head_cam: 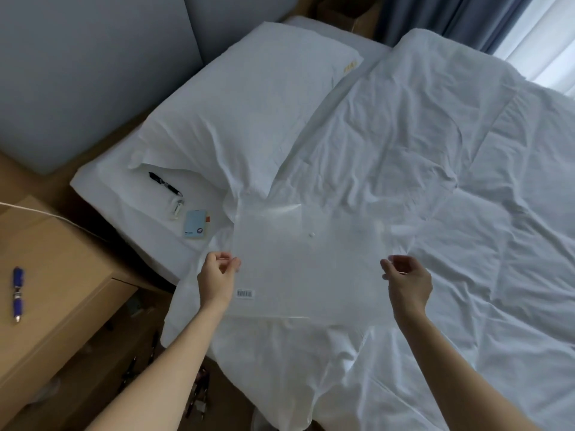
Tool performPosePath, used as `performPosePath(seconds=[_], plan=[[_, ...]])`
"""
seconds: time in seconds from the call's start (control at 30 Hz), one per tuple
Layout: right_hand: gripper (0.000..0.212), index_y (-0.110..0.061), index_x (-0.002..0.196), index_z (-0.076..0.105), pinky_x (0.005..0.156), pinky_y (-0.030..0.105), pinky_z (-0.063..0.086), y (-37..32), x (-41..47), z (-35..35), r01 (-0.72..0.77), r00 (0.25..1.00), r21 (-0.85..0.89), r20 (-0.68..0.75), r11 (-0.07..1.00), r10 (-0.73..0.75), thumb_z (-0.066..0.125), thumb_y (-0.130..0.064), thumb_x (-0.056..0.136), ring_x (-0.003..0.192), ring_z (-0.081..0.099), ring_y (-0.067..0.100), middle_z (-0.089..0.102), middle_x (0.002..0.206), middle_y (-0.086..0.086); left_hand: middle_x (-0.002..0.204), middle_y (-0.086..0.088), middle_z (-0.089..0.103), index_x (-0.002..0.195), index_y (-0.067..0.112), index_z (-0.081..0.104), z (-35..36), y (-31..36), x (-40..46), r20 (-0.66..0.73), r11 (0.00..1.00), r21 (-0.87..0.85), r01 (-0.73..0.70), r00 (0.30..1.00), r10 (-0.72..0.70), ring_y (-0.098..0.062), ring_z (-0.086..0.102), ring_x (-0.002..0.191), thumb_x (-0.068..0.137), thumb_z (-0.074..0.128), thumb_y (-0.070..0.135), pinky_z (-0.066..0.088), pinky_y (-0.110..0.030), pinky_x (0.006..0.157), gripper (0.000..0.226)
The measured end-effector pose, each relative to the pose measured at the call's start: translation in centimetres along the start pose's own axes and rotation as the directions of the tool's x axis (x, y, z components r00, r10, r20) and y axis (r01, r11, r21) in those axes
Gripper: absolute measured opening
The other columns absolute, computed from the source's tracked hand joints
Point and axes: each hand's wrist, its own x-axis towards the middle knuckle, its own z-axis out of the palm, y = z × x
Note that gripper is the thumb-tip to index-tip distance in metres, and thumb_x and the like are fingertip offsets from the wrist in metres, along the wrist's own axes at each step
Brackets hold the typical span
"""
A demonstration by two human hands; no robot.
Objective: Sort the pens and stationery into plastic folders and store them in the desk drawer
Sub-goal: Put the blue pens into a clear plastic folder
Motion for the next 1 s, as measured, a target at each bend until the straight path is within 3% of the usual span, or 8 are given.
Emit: performPosePath(seconds=[0.13, 0.27, 0.4, 0.47, 0.53, 0.63, 0.8, 1.0], plan=[[0.012, -0.012, 0.092, 0.065, 0.066, 0.033, 0.054, -1.5, -1.3, -0.4, -0.024, 0.998, 0.094, 0.056, 0.995, 0.018, 0.069, -0.012, 0.081, 0.061, 0.067, 0.014, 0.070, 0.076, 0.005, 0.085, -0.003, 0.066, 0.105, 0.007, 0.048, -3.4, 0.8, -0.5, 0.054, 0.994, -0.106, 0.001, 0.999, 0.005, -0.013, 0.066, 0.073, 0.093, 0.056, 0.012, 0.055, -0.022, 0.060, 0.015], [0.011, -0.009, 0.091, 0.065, 0.053, 0.023, 0.047, -4.2, -3.7, -0.2, -0.024, 0.992, 0.211, 0.129, 0.977, -0.003, 0.068, -0.008, 0.081, 0.051, 0.064, 0.008, 0.069, 0.072, 0.005, 0.092, -0.011, 0.066, 0.109, 0.004, 0.048, -7.7, 1.8, -1.4, 0.010, 0.980, -0.198, 0.013, 1.000, -0.011, -0.018, 0.067, 0.074, 0.093, 0.056, 0.010, 0.055, -0.018, 0.055, 0.019], [0.012, -0.004, 0.094, 0.065, 0.053, 0.024, 0.047, -7.7, -6.7, 1.2, -0.001, 0.978, 0.293, 0.200, 0.956, -0.060, 0.068, -0.005, 0.082, 0.053, 0.062, 0.015, 0.067, 0.071, 0.006, 0.094, -0.006, 0.066, 0.116, 0.005, 0.051, -13.2, 2.3, -3.0, -0.064, 0.977, -0.214, -0.017, 0.998, 0.003, -0.012, 0.065, 0.077, 0.093, 0.057, 0.012, 0.054, -0.016, 0.059, 0.024], [0.011, -0.005, 0.093, 0.064, 0.052, 0.022, 0.048, -9.2, -8.4, 2.4, 0.023, 0.963, 0.321, 0.249, 0.947, -0.108, 0.067, -0.004, 0.082, 0.051, 0.062, 0.012, 0.067, 0.071, 0.006, 0.100, -0.007, 0.067, 0.118, 0.008, 0.054, -16.4, 2.0, -3.9, -0.113, 0.980, -0.200, -0.021, 0.994, -0.002, -0.017, 0.066, 0.084, 0.092, 0.059, 0.017, 0.057, -0.027, 0.073, 0.028], [0.011, -0.005, 0.094, 0.062, 0.048, 0.017, 0.046, -10.3, -10.4, 3.8, 0.046, 0.937, 0.334, 0.313, 0.942, -0.156, 0.066, -0.003, 0.083, 0.047, 0.060, 0.006, 0.066, 0.071, 0.006, 0.104, -0.012, 0.067, 0.119, 0.008, 0.056, -19.4, 1.2, -5.4, -0.159, 0.974, -0.226, -0.008, 0.987, -0.029, -0.022, 0.067, 0.085, 0.091, 0.060, 0.017, 0.059, -0.031, 0.072, 0.029], [0.012, -0.003, 0.096, 0.063, 0.045, 0.016, 0.045, -11.0, -13.8, 6.2, 0.064, 0.889, 0.323, 0.412, 0.944, -0.201, 0.065, -0.003, 0.084, 0.045, 0.060, 0.005, 0.066, 0.071, 0.006, 0.098, -0.013, 0.067, 0.119, 0.004, 0.055, -23.7, -0.3, -8.7, -0.256, 0.964, -0.265, 0.006, 0.964, -0.076, -0.019, 0.067, 0.075, 0.093, 0.056, 0.007, 0.055, -0.016, 0.058, 0.027], [0.011, -0.001, 0.096, 0.063, 0.045, 0.016, 0.047, -10.1, -20.7, 9.5, 0.079, 0.753, 0.292, 0.610, 0.953, -0.249, 0.065, -0.007, 0.087, 0.046, 0.060, 0.005, 0.066, 0.071, 0.007, 0.088, -0.009, 0.068, 0.120, 0.000, 0.054, -29.9, -5.4, -16.7, -0.410, 0.937, -0.344, 0.065, 0.887, -0.212, -0.010, 0.068, 0.064, 0.092, 0.056, 0.004, 0.056, -0.018, 0.058, 0.028], [0.009, -0.004, 0.095, 0.063, 0.048, 0.017, 0.048, -6.6, -28.2, 10.7, 0.135, 0.581, 0.205, 0.776, 0.970, -0.245, 0.065, -0.006, 0.086, 0.047, 0.060, 0.003, 0.066, 0.072, 0.005, 0.086, -0.006, 0.070, 0.109, 0.008, 0.060, -32.2, -12.2, -28.8, -0.553, 0.928, -0.348, 0.132, 0.770, -0.317, -0.011, 0.070, 0.067, 0.091, 0.059, 0.008, 0.057, -0.019, 0.062, 0.018]])
